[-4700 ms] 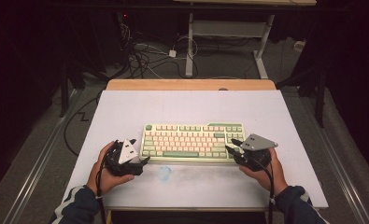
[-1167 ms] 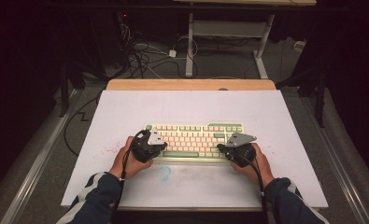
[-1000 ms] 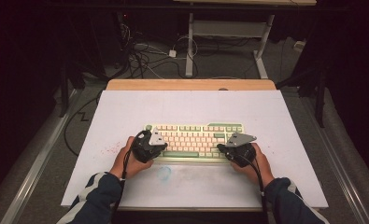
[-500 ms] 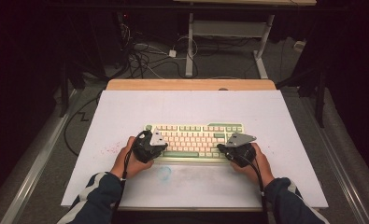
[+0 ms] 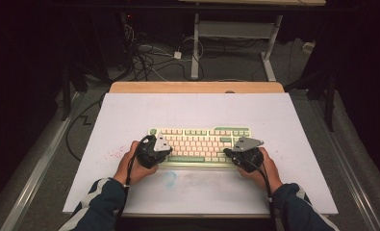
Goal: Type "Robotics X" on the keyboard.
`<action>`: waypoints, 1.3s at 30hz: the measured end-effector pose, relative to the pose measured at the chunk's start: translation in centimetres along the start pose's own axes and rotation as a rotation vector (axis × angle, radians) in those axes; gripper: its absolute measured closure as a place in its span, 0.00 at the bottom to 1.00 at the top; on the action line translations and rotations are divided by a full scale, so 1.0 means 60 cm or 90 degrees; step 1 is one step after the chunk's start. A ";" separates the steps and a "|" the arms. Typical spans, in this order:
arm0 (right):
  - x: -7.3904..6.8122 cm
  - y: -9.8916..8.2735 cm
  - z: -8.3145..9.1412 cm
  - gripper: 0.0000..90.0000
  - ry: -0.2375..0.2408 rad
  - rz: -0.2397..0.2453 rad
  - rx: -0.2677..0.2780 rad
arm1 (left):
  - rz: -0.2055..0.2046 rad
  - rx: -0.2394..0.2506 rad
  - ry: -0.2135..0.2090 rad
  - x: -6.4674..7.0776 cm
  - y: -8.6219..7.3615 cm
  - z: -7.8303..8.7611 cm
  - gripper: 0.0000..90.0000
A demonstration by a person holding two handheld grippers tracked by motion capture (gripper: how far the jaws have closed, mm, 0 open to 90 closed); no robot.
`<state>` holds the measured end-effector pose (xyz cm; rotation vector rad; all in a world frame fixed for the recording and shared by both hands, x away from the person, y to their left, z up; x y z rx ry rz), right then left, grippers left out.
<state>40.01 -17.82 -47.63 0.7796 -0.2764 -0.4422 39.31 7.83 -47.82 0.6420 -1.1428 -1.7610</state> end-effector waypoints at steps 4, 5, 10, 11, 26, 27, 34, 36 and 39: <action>0.000 0.000 0.000 1.00 0.000 0.000 0.000 | 0.000 0.000 0.001 -0.001 0.000 0.000 0.94; 0.000 0.000 0.000 1.00 0.000 0.000 0.000 | 0.000 0.000 0.000 -0.001 0.000 0.000 0.93; -0.001 0.000 0.000 1.00 -0.004 0.001 0.000 | 0.000 0.009 0.003 -0.002 0.004 0.002 0.92; -0.002 0.000 0.000 1.00 -0.008 0.004 -0.001 | 0.001 0.012 0.004 -0.003 0.005 0.003 0.92; -0.008 0.020 0.029 0.93 -0.018 -0.001 0.045 | 0.021 0.081 0.042 -0.016 0.027 0.013 0.65; -0.007 0.021 0.032 0.91 -0.022 0.000 0.049 | 0.022 0.085 0.046 -0.016 0.028 0.013 0.61; -0.005 0.027 0.047 0.73 -0.049 -0.007 0.083 | 0.040 0.118 0.055 -0.017 0.036 0.016 0.45; -0.004 0.027 0.048 0.67 -0.053 -0.010 0.090 | 0.042 0.122 0.058 -0.017 0.037 0.016 0.39; -0.003 0.028 0.049 0.52 -0.077 -0.013 0.098 | 0.043 0.120 0.060 -0.017 0.037 0.015 0.32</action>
Point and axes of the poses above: each handheld gripper's, and its own axes: z roughly backward along the jaws, y roughly out of its top, x roughly to its right, the point moved 3 cm from there along -z, roughly forward along the jaws, and after that the axes turned 13 degrees about y, right-handed, at the moved point
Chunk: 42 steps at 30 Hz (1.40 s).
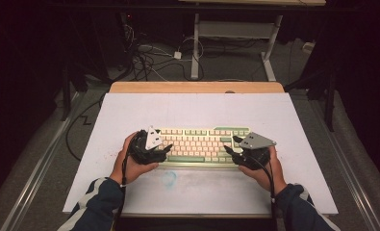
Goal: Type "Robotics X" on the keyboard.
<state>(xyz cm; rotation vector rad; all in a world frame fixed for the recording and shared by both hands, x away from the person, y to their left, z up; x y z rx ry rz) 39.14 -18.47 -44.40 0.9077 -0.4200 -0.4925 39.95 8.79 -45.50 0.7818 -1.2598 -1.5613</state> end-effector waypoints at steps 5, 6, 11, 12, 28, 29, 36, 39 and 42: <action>0.003 -0.002 -0.003 0.34 -0.038 -0.009 0.010 | -0.007 -0.001 0.012 0.003 -0.004 -0.004 0.23; 0.004 -0.002 -0.004 0.31 -0.050 -0.011 0.010 | -0.009 -0.002 0.011 0.004 -0.006 -0.004 0.21; 0.007 -0.003 -0.006 0.19 -0.076 -0.032 0.024 | -0.009 0.003 0.002 0.009 -0.007 -0.001 0.18; 0.007 -0.003 -0.006 0.19 -0.073 -0.034 0.027 | -0.007 0.006 0.001 0.010 -0.006 -0.001 0.18; 0.000 0.002 -0.003 0.21 -0.072 -0.012 0.032 | -0.007 0.017 -0.010 0.012 -0.002 0.008 0.18; -0.001 0.002 -0.002 0.21 -0.073 -0.011 0.030 | -0.009 0.018 -0.007 0.012 -0.002 0.008 0.18; -0.003 0.003 0.009 0.21 -0.077 -0.006 0.034 | -0.016 0.025 -0.013 0.010 0.001 0.019 0.18; -0.004 0.003 0.015 0.21 -0.080 -0.003 0.031 | -0.026 0.029 -0.016 0.011 0.003 0.023 0.19; -0.006 0.002 0.021 0.22 -0.083 0.001 0.031 | -0.028 0.030 -0.020 0.012 0.004 0.027 0.19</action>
Point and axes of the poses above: each handheld gripper's, and its own axes: z roughly backward along the jaws, y roughly out of its top, x roughly to its right, the point moved 3 cm from there along -z, roughly forward along the jaws, and after that the axes turned 13 degrees about y, right-handed, at the moved point
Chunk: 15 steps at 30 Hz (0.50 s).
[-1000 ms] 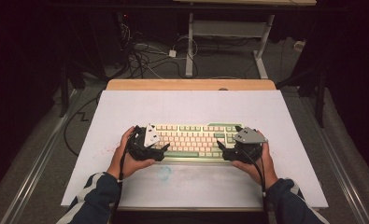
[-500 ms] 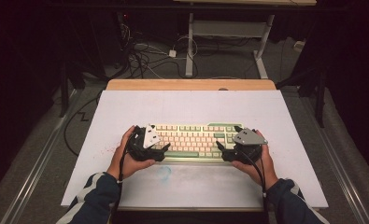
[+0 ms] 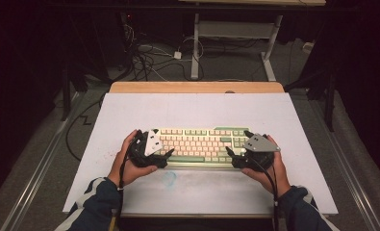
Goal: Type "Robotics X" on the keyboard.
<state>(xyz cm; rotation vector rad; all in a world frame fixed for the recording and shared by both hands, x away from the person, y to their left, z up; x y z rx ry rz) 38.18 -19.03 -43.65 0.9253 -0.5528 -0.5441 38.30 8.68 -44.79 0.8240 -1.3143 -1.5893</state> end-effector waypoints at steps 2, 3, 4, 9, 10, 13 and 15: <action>-0.001 -0.001 0.004 0.22 -0.003 0.003 0.000 | -0.007 0.000 0.000 0.000 0.000 0.002 0.19; -0.002 -0.001 0.006 0.22 -0.004 0.004 0.000 | -0.008 0.002 -0.002 0.001 0.000 0.004 0.19; -0.003 -0.002 0.008 0.22 -0.006 0.005 -0.001 | -0.007 0.002 -0.005 0.001 0.001 0.006 0.19; -0.004 -0.008 0.020 0.22 -0.010 0.007 -0.004 | -0.015 0.005 -0.012 0.003 0.001 0.009 0.19; -0.004 -0.009 0.023 0.22 -0.012 0.006 -0.003 | -0.016 0.004 -0.015 0.004 0.000 0.009 0.19; -0.003 -0.011 0.032 0.22 -0.016 0.007 0.000 | -0.021 0.002 -0.019 0.005 -0.001 0.012 0.19; -0.003 -0.011 0.037 0.23 -0.019 0.006 0.004 | -0.018 0.005 -0.020 0.005 0.000 0.014 0.19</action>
Point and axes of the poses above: each handheld gripper's, and its own axes: z roughly backward along the jaws, y roughly out of its top, x roughly to its right, the point moved 3 cm from there along -z, roughly forward along the jaws, and after that the axes turned 13 degrees about y, right-handed, at the moved point
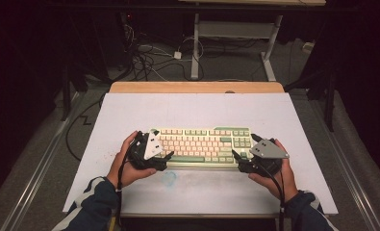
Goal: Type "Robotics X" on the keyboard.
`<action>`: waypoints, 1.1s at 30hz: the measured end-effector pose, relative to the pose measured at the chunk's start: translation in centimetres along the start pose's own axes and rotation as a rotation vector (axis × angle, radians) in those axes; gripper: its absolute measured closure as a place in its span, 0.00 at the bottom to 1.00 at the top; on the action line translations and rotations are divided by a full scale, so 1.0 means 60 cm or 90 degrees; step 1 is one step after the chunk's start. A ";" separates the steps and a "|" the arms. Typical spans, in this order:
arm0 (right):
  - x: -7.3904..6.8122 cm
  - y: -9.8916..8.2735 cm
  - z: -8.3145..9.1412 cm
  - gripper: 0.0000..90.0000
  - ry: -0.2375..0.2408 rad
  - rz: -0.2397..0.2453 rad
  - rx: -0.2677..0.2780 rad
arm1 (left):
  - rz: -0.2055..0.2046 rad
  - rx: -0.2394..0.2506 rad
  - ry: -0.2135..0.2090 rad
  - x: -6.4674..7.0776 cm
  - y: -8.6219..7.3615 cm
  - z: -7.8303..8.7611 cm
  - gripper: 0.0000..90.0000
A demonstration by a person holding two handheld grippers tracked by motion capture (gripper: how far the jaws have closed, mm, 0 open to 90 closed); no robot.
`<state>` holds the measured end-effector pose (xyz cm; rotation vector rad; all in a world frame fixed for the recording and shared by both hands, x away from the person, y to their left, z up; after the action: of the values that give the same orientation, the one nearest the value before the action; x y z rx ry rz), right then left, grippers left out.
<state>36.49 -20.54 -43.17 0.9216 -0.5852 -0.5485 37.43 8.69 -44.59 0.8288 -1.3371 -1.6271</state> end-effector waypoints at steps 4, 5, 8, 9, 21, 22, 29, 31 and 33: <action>-0.003 0.001 0.009 0.24 -0.005 0.004 0.009 | 0.003 0.001 0.001 -0.001 0.000 0.005 0.19; -0.003 0.001 0.010 0.24 -0.005 0.009 0.010 | 0.002 0.001 0.002 -0.002 0.000 0.006 0.19; -0.005 0.001 0.012 0.24 -0.004 0.011 0.008 | 0.003 0.002 0.006 -0.005 -0.001 0.011 0.19; -0.006 0.001 0.012 0.24 -0.005 0.010 0.008 | 0.005 0.005 0.010 -0.007 -0.001 0.012 0.19; -0.014 0.001 0.019 0.22 0.001 0.024 0.001 | 0.013 0.009 0.014 -0.019 -0.004 0.034 0.18; -0.015 0.001 0.020 0.22 0.000 0.023 0.001 | 0.011 0.009 0.015 -0.020 -0.005 0.035 0.18; -0.013 -0.004 0.033 0.22 -0.003 0.022 0.002 | 0.012 0.006 0.021 -0.025 -0.009 0.045 0.18; -0.011 -0.006 0.039 0.22 -0.001 0.023 0.003 | 0.013 0.004 0.024 -0.027 -0.011 0.048 0.18; -0.010 -0.008 0.044 0.22 -0.003 0.022 0.003 | 0.013 0.004 0.026 -0.029 -0.013 0.052 0.18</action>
<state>34.21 -21.88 -42.48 0.9132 -0.6052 -0.5183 35.27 11.61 -44.75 0.8457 -1.3182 -1.5834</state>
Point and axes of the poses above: each handheld gripper's, and its own axes: z roughly backward along the jaws, y roughly out of its top, x roughly to its right, the point moved 3 cm from there along -z, roughly forward along the jaws, and after that the axes turned 13 degrees about y, right-handed, at the moved point
